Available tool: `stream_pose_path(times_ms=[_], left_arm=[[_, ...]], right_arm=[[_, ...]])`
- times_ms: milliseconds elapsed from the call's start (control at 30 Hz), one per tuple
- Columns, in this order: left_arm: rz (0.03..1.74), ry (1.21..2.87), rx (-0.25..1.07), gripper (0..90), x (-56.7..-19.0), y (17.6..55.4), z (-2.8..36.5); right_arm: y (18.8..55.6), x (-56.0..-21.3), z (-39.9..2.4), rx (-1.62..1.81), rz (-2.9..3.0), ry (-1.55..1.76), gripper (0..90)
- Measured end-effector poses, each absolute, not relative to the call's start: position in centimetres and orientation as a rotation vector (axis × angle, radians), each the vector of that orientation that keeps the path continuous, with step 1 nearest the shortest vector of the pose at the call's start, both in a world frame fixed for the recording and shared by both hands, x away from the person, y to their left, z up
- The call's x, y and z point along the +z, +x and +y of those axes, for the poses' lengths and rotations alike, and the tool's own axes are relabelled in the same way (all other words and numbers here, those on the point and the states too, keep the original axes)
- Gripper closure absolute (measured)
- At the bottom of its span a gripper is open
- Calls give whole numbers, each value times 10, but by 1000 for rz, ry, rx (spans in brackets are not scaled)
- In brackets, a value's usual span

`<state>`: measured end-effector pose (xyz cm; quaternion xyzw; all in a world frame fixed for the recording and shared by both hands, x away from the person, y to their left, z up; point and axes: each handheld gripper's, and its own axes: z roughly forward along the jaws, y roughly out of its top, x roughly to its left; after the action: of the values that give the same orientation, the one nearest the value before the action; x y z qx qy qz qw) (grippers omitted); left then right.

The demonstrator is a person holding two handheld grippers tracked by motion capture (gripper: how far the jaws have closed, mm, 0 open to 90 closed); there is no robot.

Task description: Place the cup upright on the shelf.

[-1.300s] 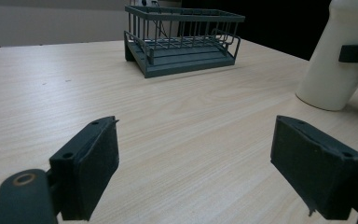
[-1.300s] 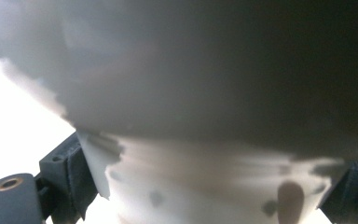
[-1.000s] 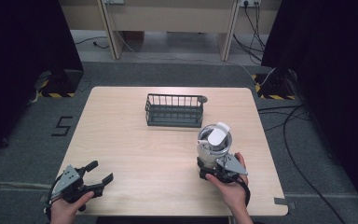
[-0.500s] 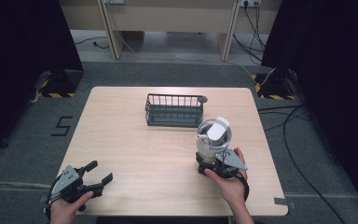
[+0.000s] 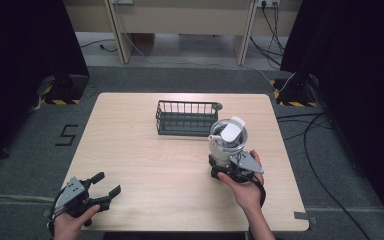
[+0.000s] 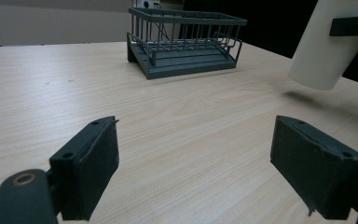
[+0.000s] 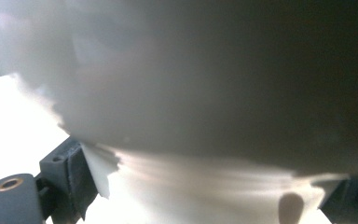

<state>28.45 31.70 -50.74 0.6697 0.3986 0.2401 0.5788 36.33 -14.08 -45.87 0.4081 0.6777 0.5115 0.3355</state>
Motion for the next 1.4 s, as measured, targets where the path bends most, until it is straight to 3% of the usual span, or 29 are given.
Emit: stream_pose_path(times_ms=[1400], left_arm=[[936, 1564, 562, 145, -508, 284, 316]], right_arm=[[403, -424, -127, 1358, 1731, 1048, 112]])
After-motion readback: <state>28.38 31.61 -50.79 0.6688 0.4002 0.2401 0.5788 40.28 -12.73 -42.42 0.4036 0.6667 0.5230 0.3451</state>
